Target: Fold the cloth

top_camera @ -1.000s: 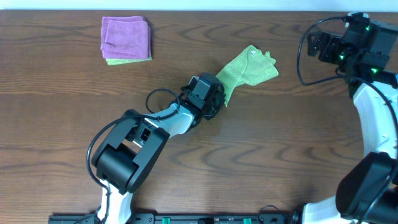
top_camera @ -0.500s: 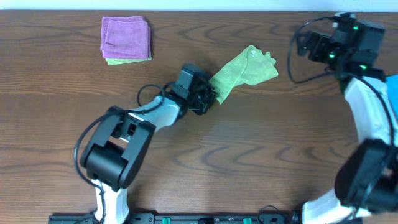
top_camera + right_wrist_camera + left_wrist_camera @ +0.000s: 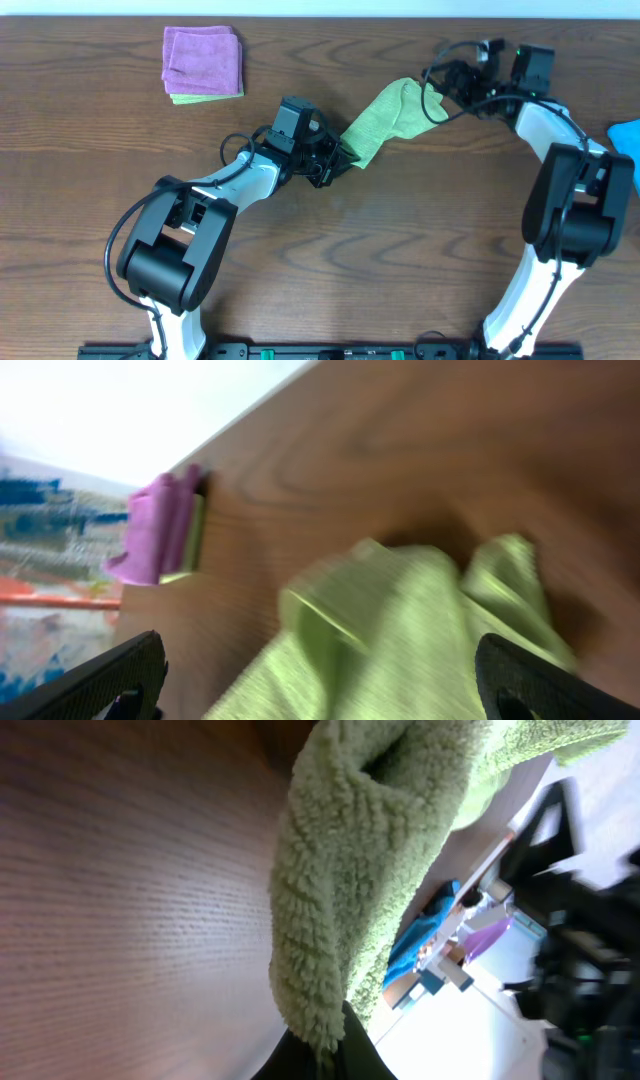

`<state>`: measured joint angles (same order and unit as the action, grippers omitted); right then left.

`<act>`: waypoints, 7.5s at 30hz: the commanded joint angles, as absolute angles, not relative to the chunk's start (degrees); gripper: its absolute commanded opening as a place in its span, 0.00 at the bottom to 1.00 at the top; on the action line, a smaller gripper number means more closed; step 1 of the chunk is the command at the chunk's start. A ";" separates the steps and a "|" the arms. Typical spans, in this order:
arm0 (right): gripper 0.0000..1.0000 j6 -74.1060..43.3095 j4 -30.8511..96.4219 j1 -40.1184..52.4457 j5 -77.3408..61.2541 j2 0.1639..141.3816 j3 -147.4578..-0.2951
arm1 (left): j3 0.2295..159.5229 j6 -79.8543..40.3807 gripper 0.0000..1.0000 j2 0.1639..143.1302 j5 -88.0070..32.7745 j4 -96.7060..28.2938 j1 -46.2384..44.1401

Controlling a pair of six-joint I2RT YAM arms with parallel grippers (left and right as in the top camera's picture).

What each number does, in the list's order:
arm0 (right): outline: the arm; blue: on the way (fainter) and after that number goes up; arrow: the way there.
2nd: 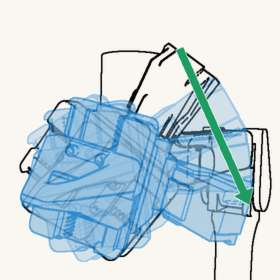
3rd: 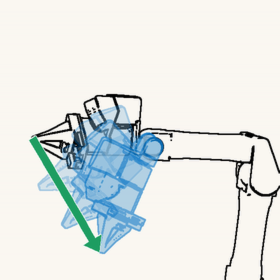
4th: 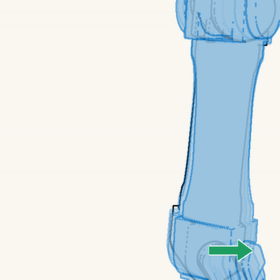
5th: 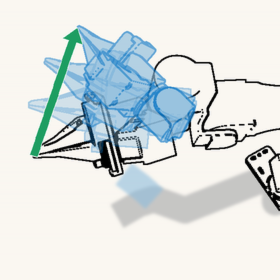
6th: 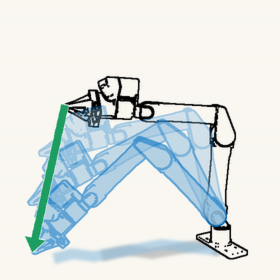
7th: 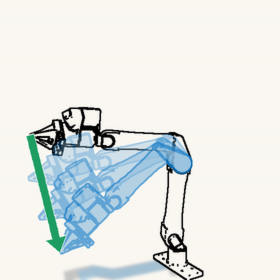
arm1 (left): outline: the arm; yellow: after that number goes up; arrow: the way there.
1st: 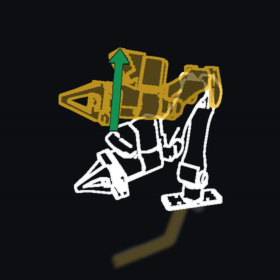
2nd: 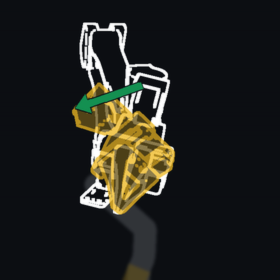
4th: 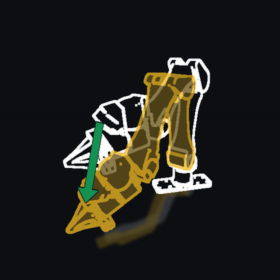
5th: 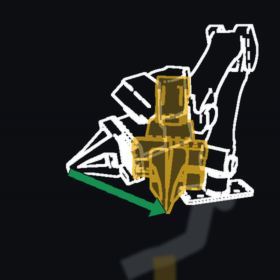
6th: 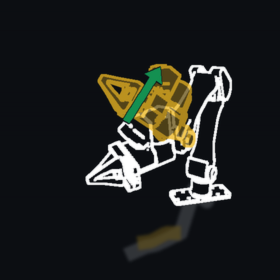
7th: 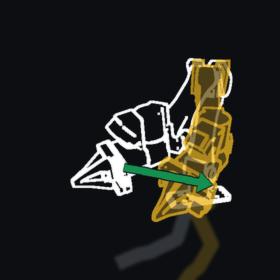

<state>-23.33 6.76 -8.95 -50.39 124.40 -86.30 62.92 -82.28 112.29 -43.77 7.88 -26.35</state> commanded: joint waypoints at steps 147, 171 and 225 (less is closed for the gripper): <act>0.23 -59.88 4.12 -0.47 -31.73 130.37 -85.06 | 63.26 -84.42 0.06 111.28 -59.66 9.69 -18.68; 0.01 -30.72 29.91 1.37 -30.04 102.45 -85.08 | 63.29 -84.47 0.06 111.28 -75.81 21.98 -17.06; 0.01 -20.93 46.76 15.73 -17.06 81.95 -85.12 | 68.40 -117.47 0.33 111.20 -90.56 75.96 -7.07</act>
<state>-22.33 45.36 14.26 -18.81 82.81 -84.77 67.44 -115.92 111.94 -89.84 75.31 -5.48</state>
